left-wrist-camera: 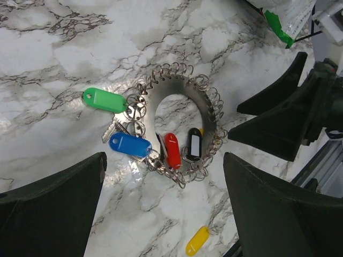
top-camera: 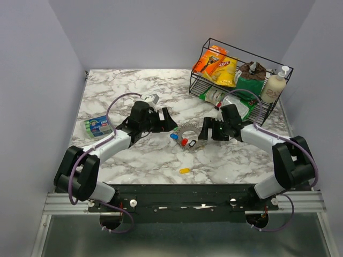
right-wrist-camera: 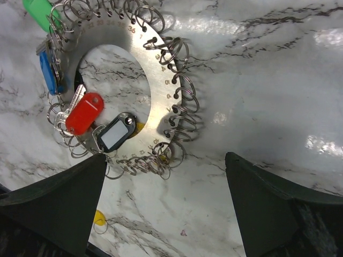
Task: Put the keys on the keyring
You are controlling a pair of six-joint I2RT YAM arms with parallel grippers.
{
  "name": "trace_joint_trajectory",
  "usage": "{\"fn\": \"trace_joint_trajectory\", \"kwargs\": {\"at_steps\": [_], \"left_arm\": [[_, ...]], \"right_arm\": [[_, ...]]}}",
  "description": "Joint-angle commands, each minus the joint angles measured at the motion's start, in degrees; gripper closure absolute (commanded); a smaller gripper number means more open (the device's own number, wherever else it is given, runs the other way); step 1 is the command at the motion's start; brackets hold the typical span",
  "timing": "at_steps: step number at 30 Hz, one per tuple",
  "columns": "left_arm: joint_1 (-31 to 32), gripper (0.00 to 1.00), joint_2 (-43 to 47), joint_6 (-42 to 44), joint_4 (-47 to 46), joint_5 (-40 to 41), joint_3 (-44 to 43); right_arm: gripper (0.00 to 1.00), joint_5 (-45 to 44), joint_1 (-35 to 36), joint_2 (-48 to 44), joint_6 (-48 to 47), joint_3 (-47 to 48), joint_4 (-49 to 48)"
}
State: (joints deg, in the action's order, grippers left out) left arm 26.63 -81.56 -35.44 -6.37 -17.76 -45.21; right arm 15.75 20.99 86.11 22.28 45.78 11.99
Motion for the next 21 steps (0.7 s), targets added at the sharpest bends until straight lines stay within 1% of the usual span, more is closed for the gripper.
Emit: {"fn": "trace_joint_trajectory", "kwargs": {"at_steps": [1,11,15,21], "left_arm": [[0.3,0.01,0.3,-0.9,-2.1,-0.8,0.4],[0.3,0.01,2.1,0.5,-0.7,1.1,1.7],[0.3,0.01,2.4,0.5,-0.7,1.4,2.1],[0.3,0.01,3.3,1.1,-0.3,2.2,2.4]], "right_arm": [[0.00,2.3,1.8,4.5,0.2,3.3,-1.2],[0.00,4.6,6.9,9.0,2.1,6.3,-3.0],[0.00,6.0,7.7,10.9,2.5,7.6,-3.0],[0.00,6.8,8.9,11.3,3.1,8.0,-3.1]]}}
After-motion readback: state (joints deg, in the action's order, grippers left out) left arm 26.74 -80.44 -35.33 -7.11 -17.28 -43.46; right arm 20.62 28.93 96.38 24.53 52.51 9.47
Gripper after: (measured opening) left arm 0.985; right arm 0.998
